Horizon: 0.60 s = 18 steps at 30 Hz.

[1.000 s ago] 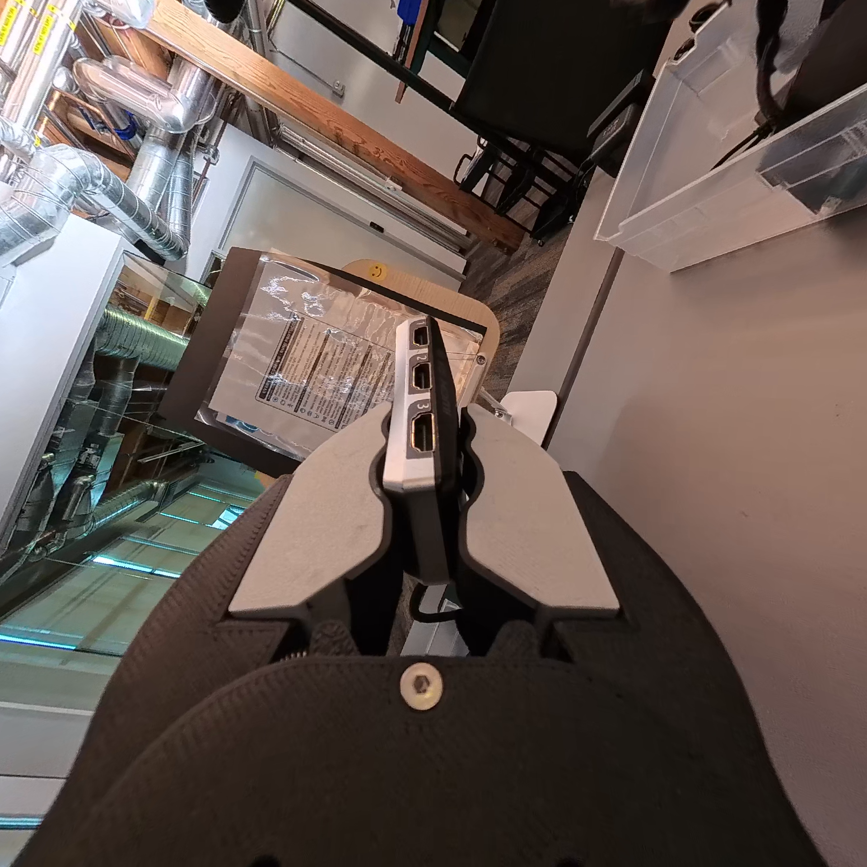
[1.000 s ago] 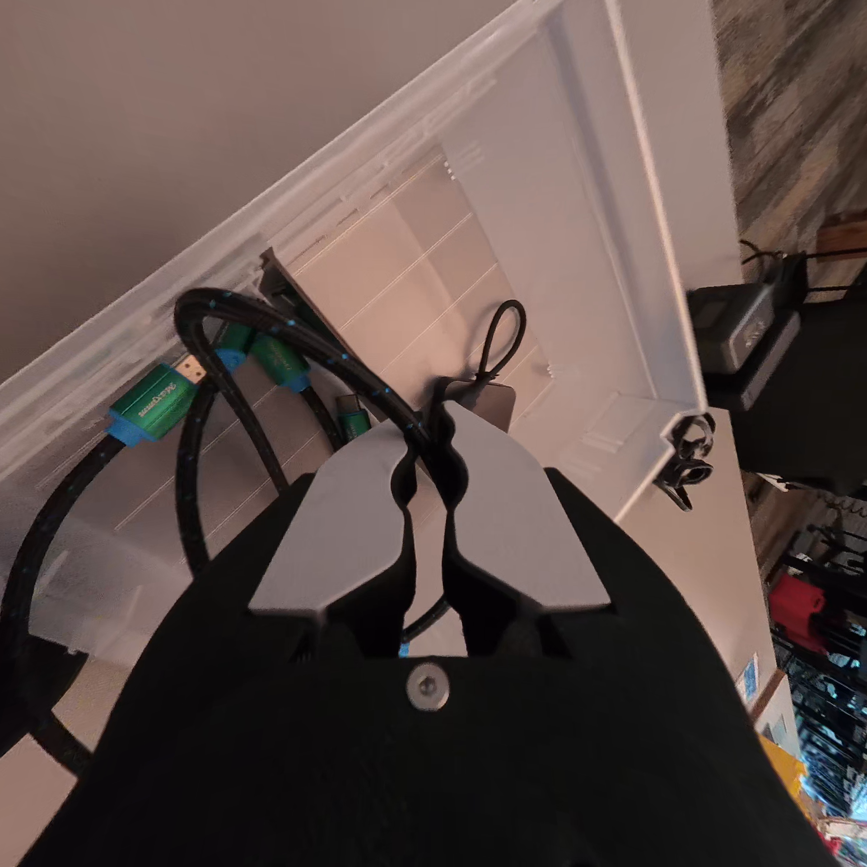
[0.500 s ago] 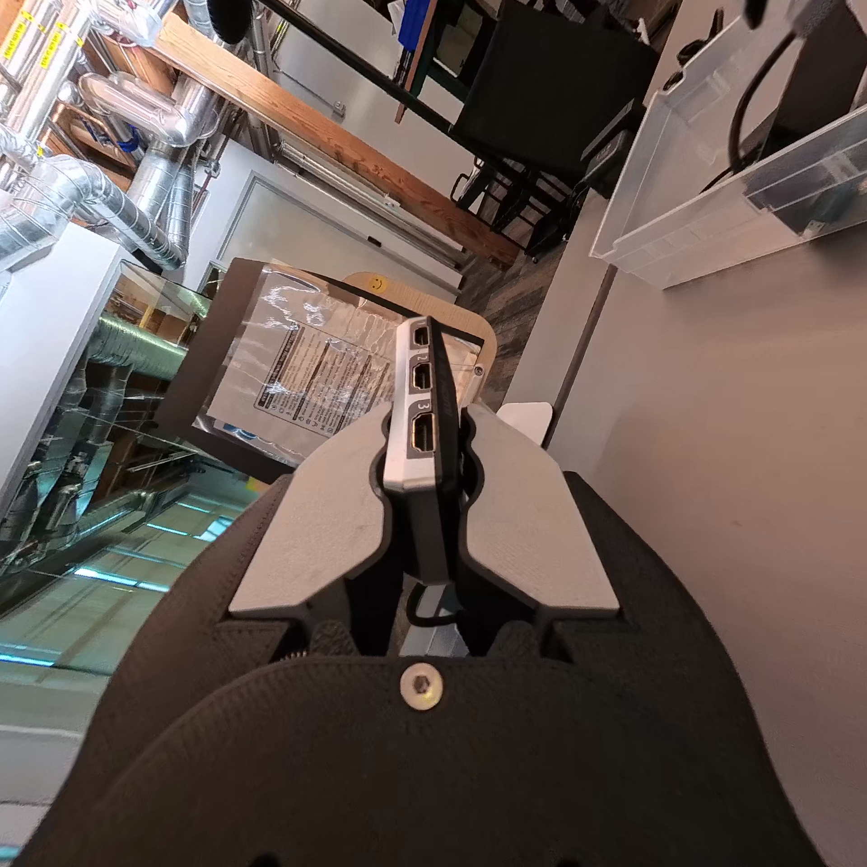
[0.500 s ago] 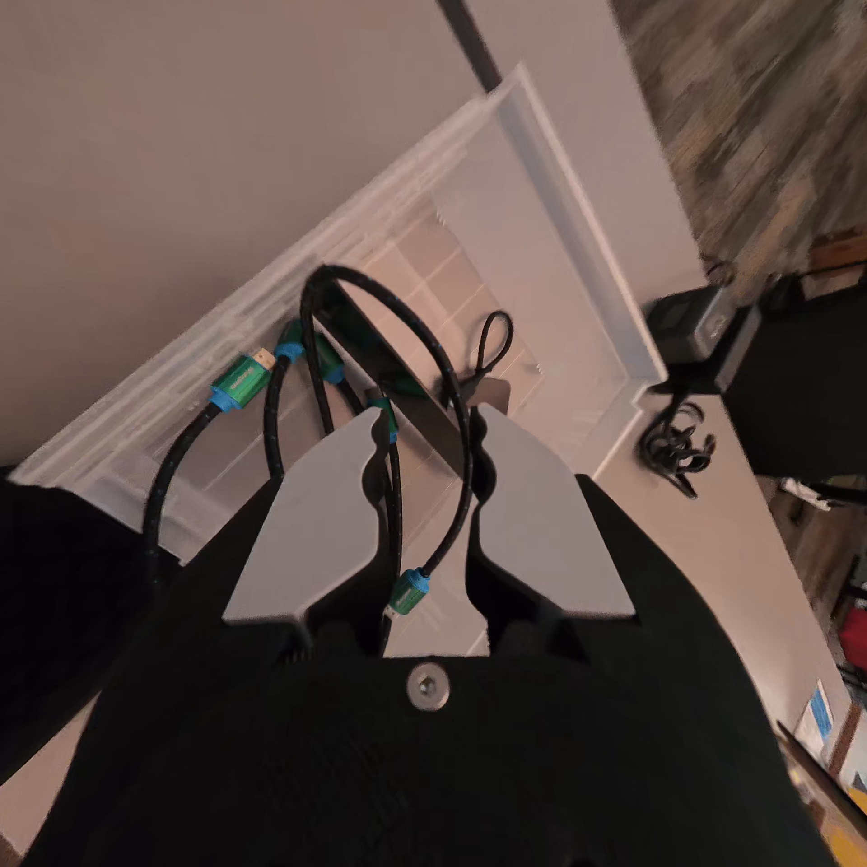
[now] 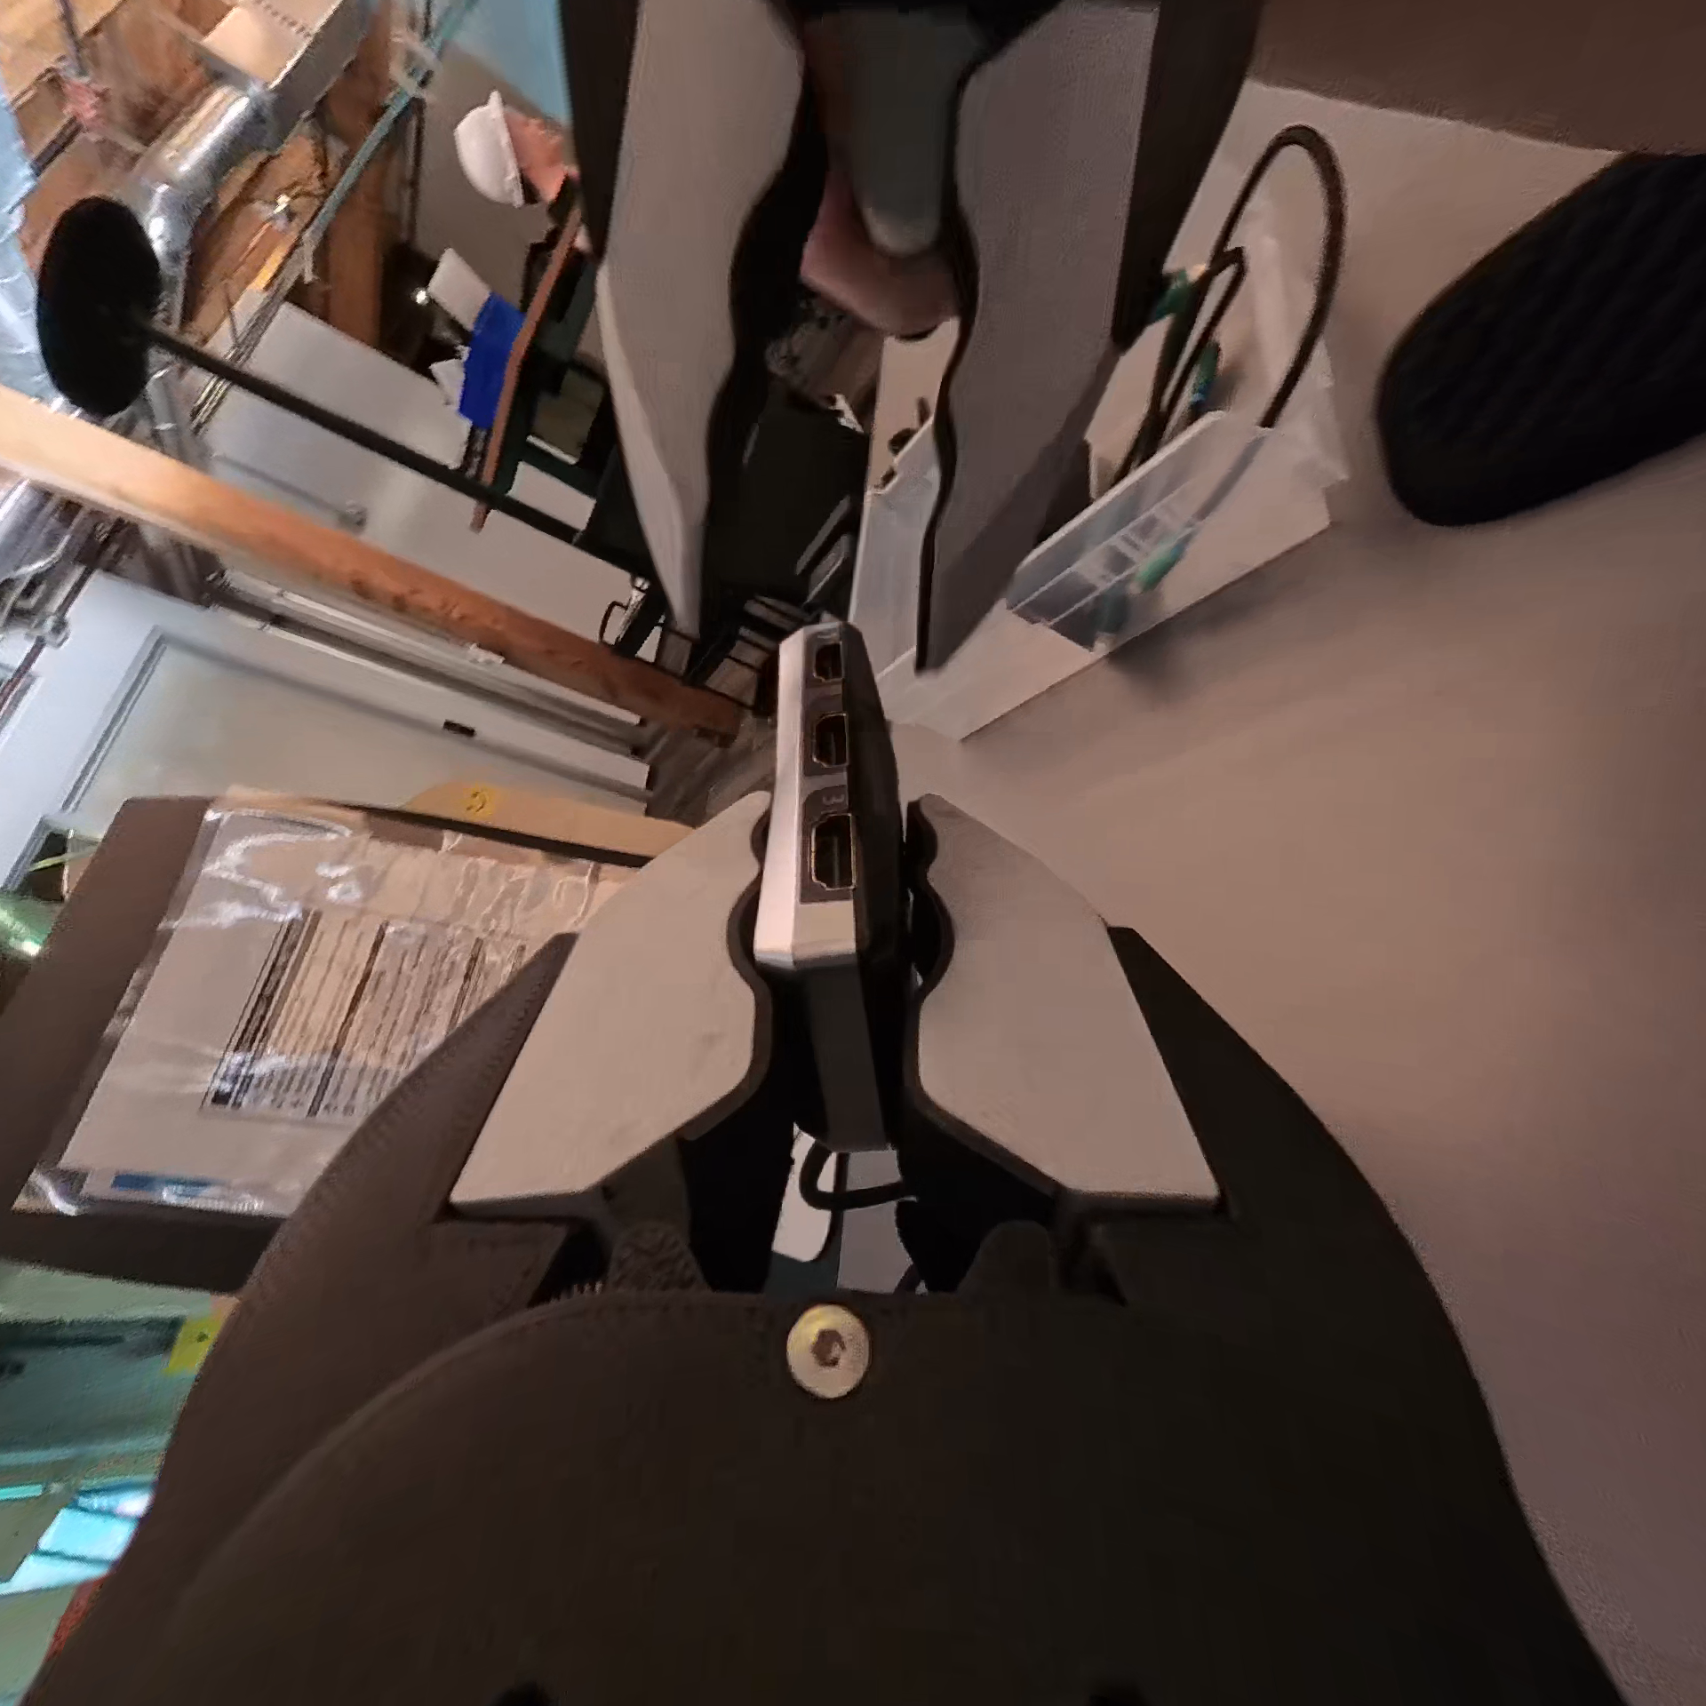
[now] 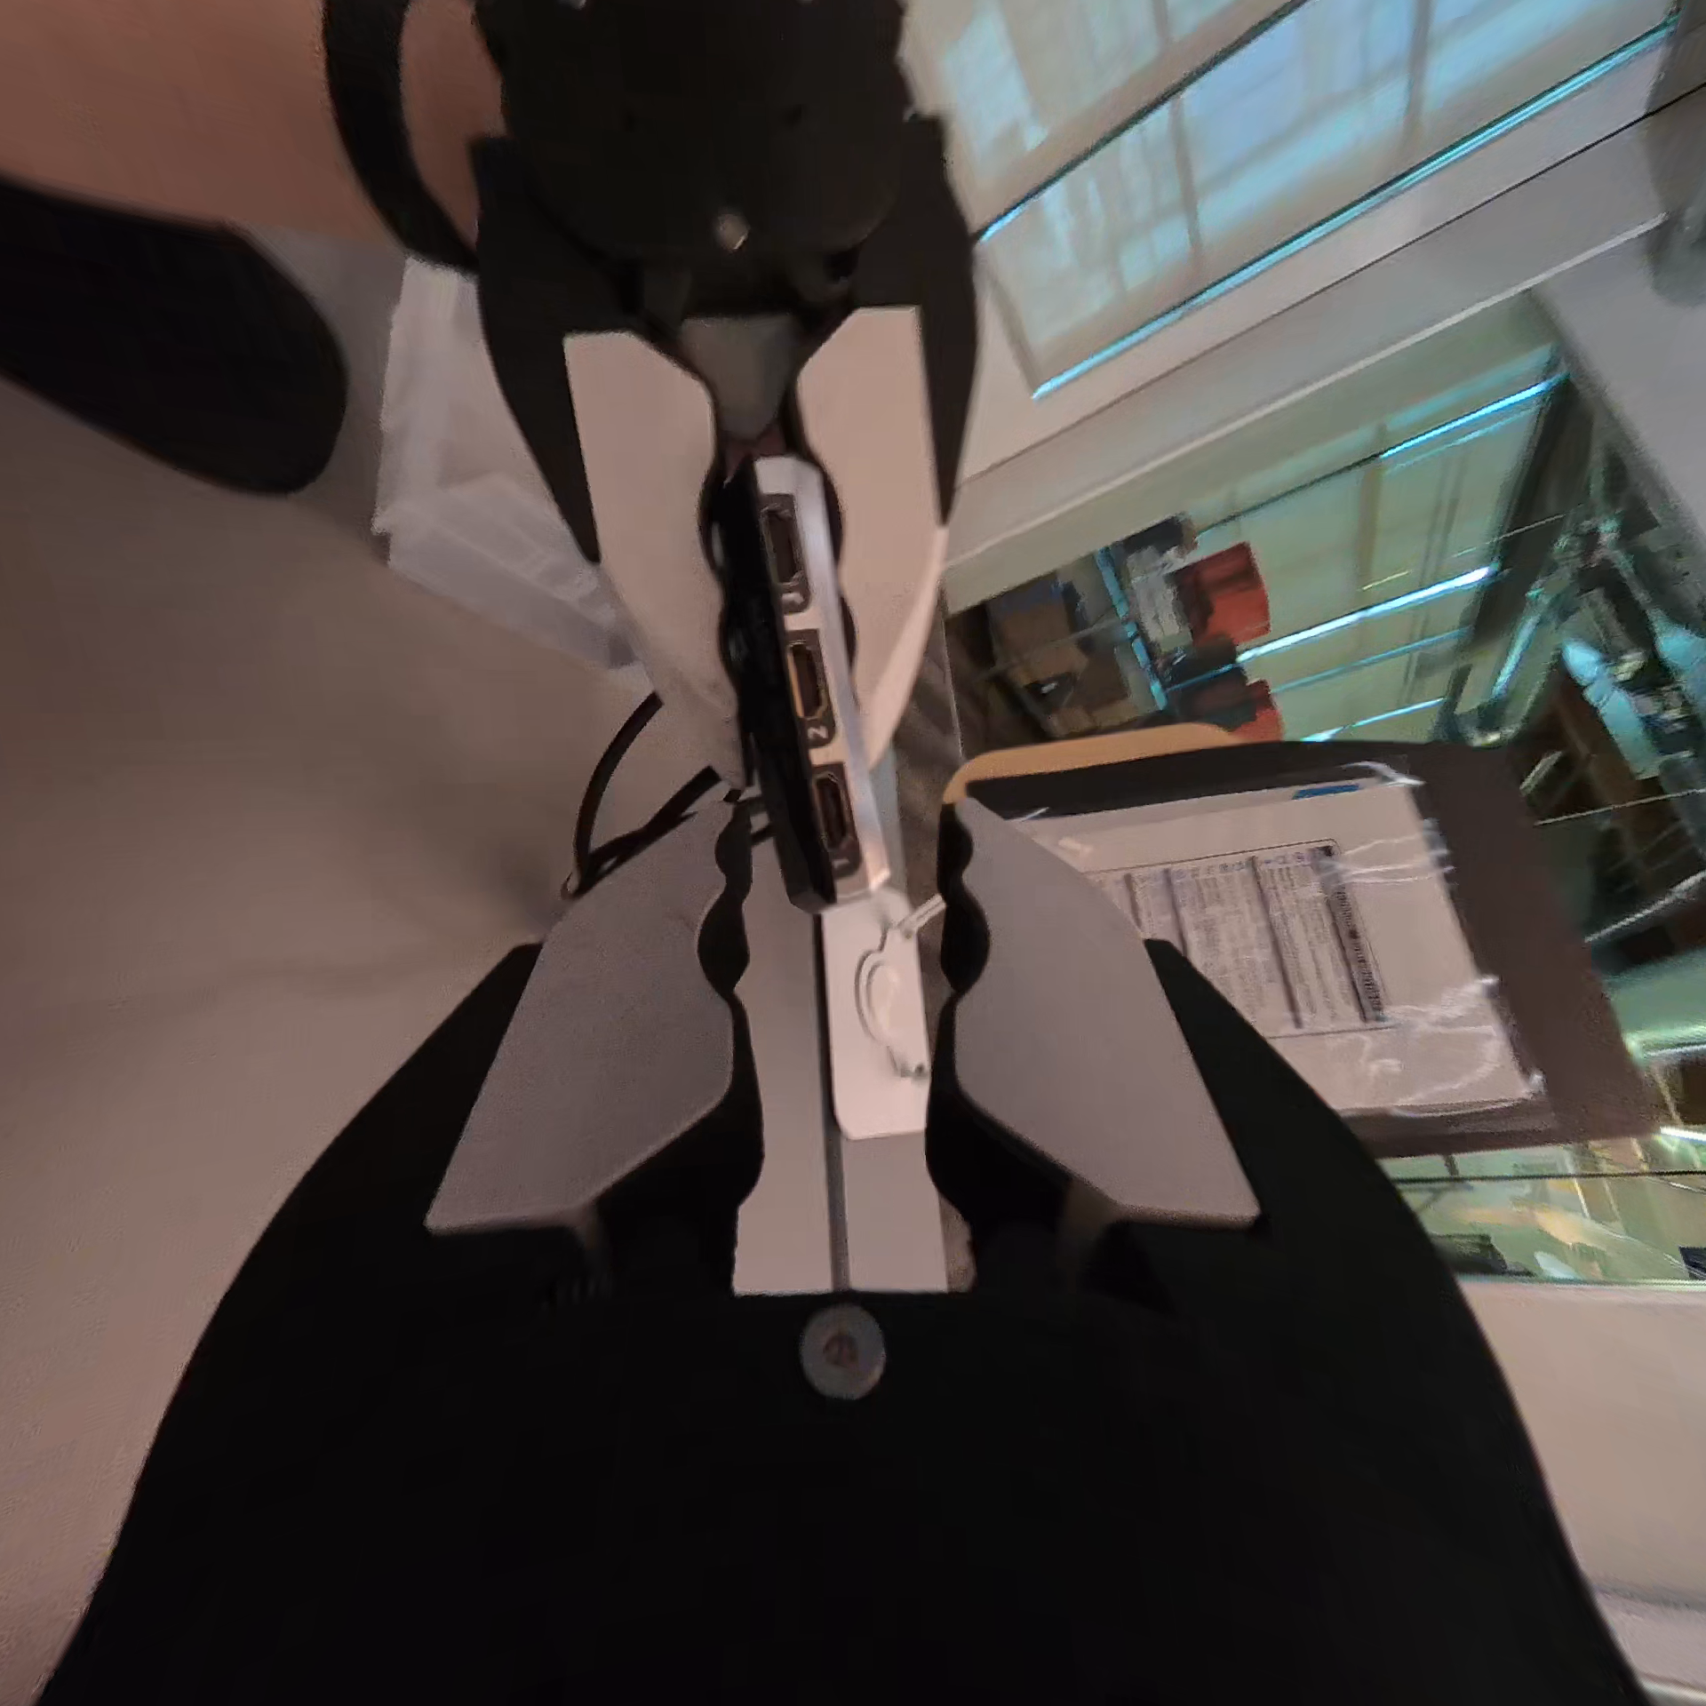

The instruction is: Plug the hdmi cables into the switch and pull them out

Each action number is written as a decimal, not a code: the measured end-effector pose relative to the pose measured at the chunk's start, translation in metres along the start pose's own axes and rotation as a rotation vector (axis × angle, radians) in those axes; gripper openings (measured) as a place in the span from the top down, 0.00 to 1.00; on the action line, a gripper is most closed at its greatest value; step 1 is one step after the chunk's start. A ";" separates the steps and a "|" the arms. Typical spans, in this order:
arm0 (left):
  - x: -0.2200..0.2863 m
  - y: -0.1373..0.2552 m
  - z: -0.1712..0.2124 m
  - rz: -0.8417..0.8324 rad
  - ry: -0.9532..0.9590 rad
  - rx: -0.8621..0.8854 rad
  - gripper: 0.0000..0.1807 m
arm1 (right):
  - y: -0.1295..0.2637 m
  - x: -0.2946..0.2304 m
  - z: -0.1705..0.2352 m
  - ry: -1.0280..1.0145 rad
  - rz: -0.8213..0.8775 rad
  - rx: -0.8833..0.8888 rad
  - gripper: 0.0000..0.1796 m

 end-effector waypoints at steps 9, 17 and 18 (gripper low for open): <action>0.005 -0.003 0.004 -0.004 -0.040 0.016 0.84 | -0.017 -0.007 0.005 -0.003 -0.131 -0.119 0.88; 0.010 -0.008 0.000 0.054 -0.046 -0.006 0.88 | -0.019 -0.011 0.010 0.017 -0.119 -0.164 0.87; 0.012 -0.008 -0.003 0.059 -0.045 0.011 0.88 | -0.021 -0.014 0.008 0.035 -0.117 -0.162 0.87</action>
Point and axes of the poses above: each gripper's, where its closed fingertips meet, y back along the fingers, z out of its underside, x = y × z across the jaws, the point moved 8 cm from there along y, back along the fingers, and after that the axes turned 12 degrees about -x, right-handed, at the moved point
